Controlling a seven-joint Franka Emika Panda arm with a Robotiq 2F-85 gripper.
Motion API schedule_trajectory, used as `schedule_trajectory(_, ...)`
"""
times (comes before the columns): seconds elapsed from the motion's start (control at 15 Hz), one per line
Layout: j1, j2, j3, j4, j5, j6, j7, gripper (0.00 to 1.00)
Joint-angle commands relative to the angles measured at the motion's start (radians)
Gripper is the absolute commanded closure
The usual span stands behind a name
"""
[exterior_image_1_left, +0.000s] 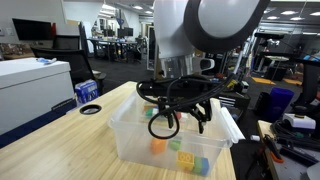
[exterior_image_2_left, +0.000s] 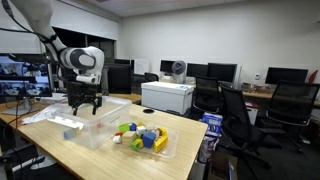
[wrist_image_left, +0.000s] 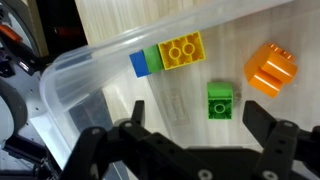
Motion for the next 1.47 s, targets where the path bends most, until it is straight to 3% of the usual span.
schedule_trajectory(0.0,-0.018,0.004,0.016,-0.015,-0.109,0.059,-0.049,0.0)
schedule_trajectory(0.33,-0.015,0.022,0.03,0.04,-0.264,0.039,-0.197,0.0)
schedule_trajectory(0.73,-0.02,0.074,0.027,0.065,-0.363,0.177,-0.416,0.0)
schedule_trajectory(1.07,-0.025,0.143,0.009,0.061,-0.379,0.367,-0.65,0.0)
schedule_trajectory(1.4,-0.047,0.208,0.017,0.054,-0.305,0.53,-0.971,0.0)
